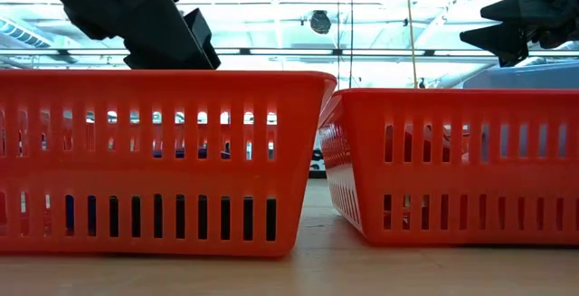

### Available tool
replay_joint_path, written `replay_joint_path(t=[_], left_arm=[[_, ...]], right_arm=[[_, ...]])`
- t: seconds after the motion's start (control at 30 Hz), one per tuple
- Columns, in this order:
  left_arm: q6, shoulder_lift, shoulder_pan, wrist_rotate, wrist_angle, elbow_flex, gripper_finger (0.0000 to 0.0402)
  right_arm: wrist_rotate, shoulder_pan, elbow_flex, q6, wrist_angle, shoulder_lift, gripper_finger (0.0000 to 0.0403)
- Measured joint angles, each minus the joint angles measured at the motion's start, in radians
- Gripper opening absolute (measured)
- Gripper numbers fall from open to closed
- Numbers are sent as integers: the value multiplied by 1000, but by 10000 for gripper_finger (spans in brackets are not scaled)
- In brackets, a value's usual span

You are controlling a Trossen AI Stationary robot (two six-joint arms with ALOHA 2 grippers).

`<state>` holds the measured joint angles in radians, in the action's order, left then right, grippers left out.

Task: Pick & Place Office items
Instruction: Return to home position

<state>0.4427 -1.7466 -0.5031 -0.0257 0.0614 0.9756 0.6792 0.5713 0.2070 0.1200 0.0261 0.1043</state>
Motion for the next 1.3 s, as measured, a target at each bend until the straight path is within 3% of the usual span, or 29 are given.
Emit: replay_joint_path(t=[0.17,0.37,0.57,0.8,0.93,1.07,1.3], left_arm=[[17,48,25,66,-51,0,123],[8,215,52,145,-163,0,113],[-251,481,62,18,-431,1,119],[-234,708,67,-69,-619,-5,121],[-395,845,63,-83,-516,-85,116],[-497,1018,104,-2,-350,-245,116],[-443,1344,255,20,-160,-559,116]], right_arm=[[0,0,0,0,0,0,254],[0,0,0,0,1,0,254],[0,0,0,0,1,0,254],[0,0,0,-6,1,0,254],[0,0,0,-8,1,0,254],[0,0,0,-8,1,0,254],[1,0,0,-67,0,0,254]])
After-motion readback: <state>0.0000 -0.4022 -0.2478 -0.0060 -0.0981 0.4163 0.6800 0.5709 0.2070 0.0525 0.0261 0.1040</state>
